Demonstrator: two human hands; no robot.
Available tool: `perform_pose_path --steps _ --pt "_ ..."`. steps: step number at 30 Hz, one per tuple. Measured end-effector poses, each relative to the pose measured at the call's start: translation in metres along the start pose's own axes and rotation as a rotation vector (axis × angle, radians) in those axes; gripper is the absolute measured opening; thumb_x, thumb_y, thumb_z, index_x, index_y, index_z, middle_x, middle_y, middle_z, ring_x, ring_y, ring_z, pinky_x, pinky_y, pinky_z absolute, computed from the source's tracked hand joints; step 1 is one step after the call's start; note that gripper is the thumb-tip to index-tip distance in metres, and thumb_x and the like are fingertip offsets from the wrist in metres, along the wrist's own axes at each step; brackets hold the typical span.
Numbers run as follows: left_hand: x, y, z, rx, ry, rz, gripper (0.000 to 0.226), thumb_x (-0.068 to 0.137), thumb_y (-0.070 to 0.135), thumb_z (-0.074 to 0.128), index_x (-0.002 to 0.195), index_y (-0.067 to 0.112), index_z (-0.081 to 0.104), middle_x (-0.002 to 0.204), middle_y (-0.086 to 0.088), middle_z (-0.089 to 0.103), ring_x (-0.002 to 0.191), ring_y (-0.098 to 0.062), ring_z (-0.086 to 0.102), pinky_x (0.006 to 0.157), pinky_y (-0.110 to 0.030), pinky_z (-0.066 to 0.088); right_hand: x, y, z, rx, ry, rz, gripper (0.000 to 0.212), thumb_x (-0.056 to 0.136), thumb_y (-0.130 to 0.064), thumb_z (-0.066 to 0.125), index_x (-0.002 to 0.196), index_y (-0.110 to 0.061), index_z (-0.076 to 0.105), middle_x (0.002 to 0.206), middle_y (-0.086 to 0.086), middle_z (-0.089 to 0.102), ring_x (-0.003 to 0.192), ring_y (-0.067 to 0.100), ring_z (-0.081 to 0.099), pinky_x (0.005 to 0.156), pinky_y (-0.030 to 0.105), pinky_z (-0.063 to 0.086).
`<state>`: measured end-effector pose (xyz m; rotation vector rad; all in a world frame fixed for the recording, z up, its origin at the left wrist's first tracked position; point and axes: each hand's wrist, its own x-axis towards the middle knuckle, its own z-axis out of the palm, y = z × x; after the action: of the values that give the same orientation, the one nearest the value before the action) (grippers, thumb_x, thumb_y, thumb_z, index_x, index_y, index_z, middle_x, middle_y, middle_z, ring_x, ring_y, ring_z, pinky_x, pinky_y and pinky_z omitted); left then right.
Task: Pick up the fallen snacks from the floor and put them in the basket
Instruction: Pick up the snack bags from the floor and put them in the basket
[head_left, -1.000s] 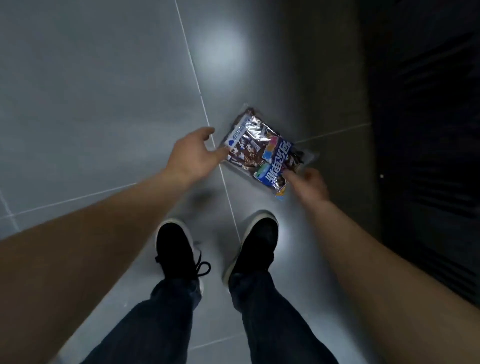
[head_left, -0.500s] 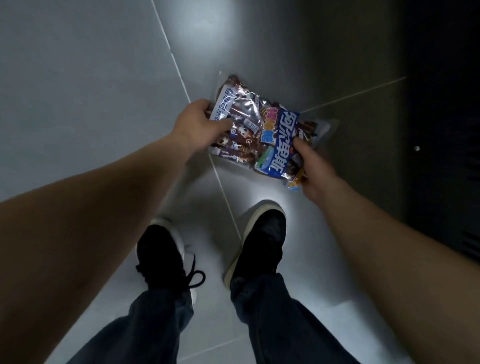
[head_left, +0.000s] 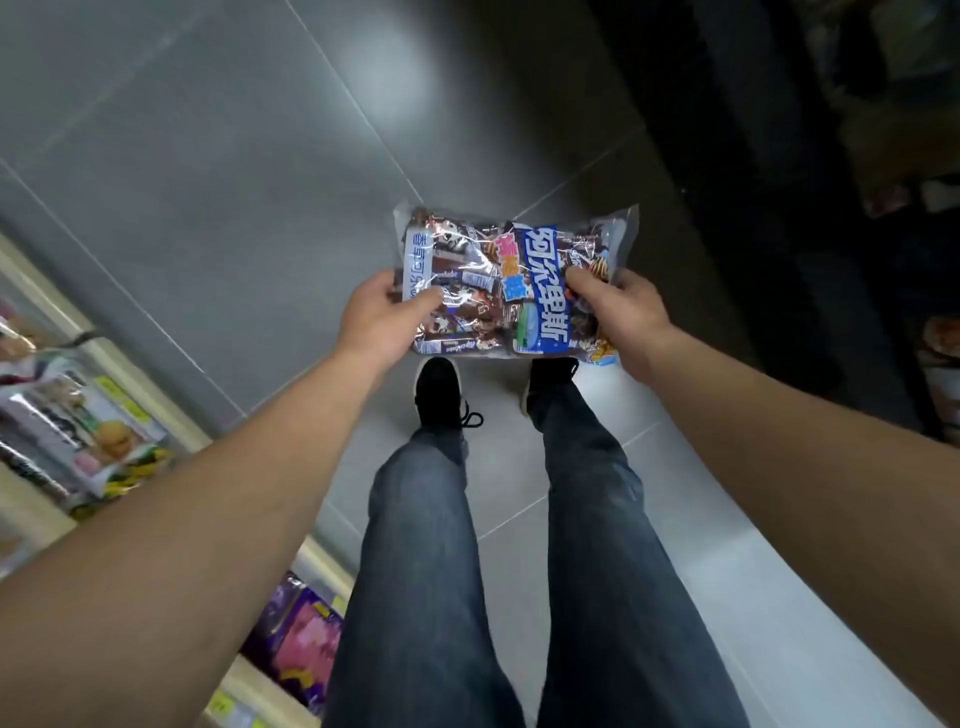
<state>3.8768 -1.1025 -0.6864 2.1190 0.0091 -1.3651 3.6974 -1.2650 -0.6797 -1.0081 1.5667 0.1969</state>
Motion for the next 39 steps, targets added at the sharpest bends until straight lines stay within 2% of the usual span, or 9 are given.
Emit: perform_pose_path --steps 4,9,11,15,19,23,29,35,39 --pt "-0.094 0.037 -0.035 0.101 -0.051 0.062 0.020 0.087 0.027 0.069 0.107 0.024 0.066 0.098 0.001 0.074 0.080 -0.012 0.071 0.070 -0.030 0.056 -0.116 -0.010 -0.019 0.105 0.027 0.005 0.020 0.089 -0.038 0.073 0.089 -0.026 0.057 0.096 0.002 0.074 0.088 0.020 0.074 0.082 0.036 0.061" --pt "-0.180 0.074 -0.060 0.211 -0.140 0.121 0.032 0.078 0.029 0.072 0.108 0.020 0.069 0.094 0.002 0.075 0.080 -0.012 0.072 0.085 -0.043 0.058 -0.214 0.002 -0.045 0.265 0.055 0.009 0.021 0.086 -0.039 0.074 0.094 -0.025 0.060 0.102 0.004 0.075 0.093 0.023 0.074 0.091 0.045 0.058" --pt "-0.208 0.084 -0.054 0.274 -0.203 0.166 0.026 0.083 0.021 0.070 0.108 0.018 0.068 0.097 -0.002 0.074 0.077 -0.011 0.071 0.085 -0.043 0.058 -0.248 0.020 -0.066 0.353 0.087 0.007 0.025 0.086 -0.039 0.074 0.098 -0.022 0.061 0.103 0.005 0.075 0.094 0.024 0.074 0.092 0.046 0.058" --pt "-0.246 0.093 -0.031 0.418 -0.311 0.250 0.038 0.072 0.032 0.072 0.108 0.021 0.069 0.092 0.000 0.076 0.085 -0.018 0.073 0.085 -0.046 0.058 -0.293 0.065 -0.091 0.497 0.148 0.018 0.036 0.087 -0.037 0.074 0.111 -0.014 0.062 0.104 0.006 0.075 0.095 0.024 0.074 0.092 0.047 0.057" --pt "-0.287 0.090 0.019 0.575 -0.426 0.370 0.027 0.086 0.016 0.067 0.113 0.012 0.066 0.102 -0.007 0.074 0.084 -0.016 0.071 0.079 -0.036 0.059 -0.333 0.129 -0.113 0.698 0.277 0.053 0.038 0.086 -0.040 0.074 0.111 -0.015 0.059 0.102 0.007 0.075 0.088 0.024 0.075 0.083 0.047 0.061" --pt "-0.338 0.069 0.078 0.729 -0.565 0.475 0.024 0.086 0.018 0.070 0.110 0.017 0.066 0.103 -0.004 0.074 0.087 -0.018 0.072 0.080 -0.042 0.060 -0.381 0.216 -0.128 0.936 0.409 0.075 0.032 0.086 -0.038 0.074 0.102 -0.015 0.058 0.098 0.010 0.076 0.087 0.028 0.076 0.084 0.053 0.060" --pt "-0.434 0.002 0.154 0.939 -0.717 0.646 0.010 0.083 0.030 0.071 0.091 0.028 0.066 0.093 0.008 0.075 0.082 -0.013 0.073 0.081 -0.046 0.060 -0.461 0.354 -0.134 1.183 0.550 0.062 0.031 0.087 -0.036 0.074 0.106 -0.013 0.066 0.098 0.010 0.077 0.088 0.031 0.075 0.084 0.057 0.058" --pt "-0.529 -0.078 0.223 1.047 -0.865 0.691 0.008 0.086 0.025 0.071 0.092 0.026 0.065 0.090 0.006 0.075 0.079 -0.014 0.074 0.081 -0.044 0.060 -0.539 0.477 -0.137 1.390 0.648 0.055 0.058 0.070 -0.044 0.082 0.114 -0.012 0.065 0.101 0.008 0.077 0.093 0.027 0.075 0.089 0.055 0.057" --pt "-0.580 -0.117 0.271 1.142 -0.959 0.703 0.009 0.085 0.022 0.072 0.092 0.023 0.066 0.090 0.001 0.076 0.082 -0.020 0.075 0.082 -0.049 0.060 -0.571 0.538 -0.144 1.469 0.725 0.070 0.077 0.047 -0.052 0.083 0.112 -0.014 0.066 0.101 0.006 0.078 0.091 0.026 0.075 0.089 0.052 0.058"
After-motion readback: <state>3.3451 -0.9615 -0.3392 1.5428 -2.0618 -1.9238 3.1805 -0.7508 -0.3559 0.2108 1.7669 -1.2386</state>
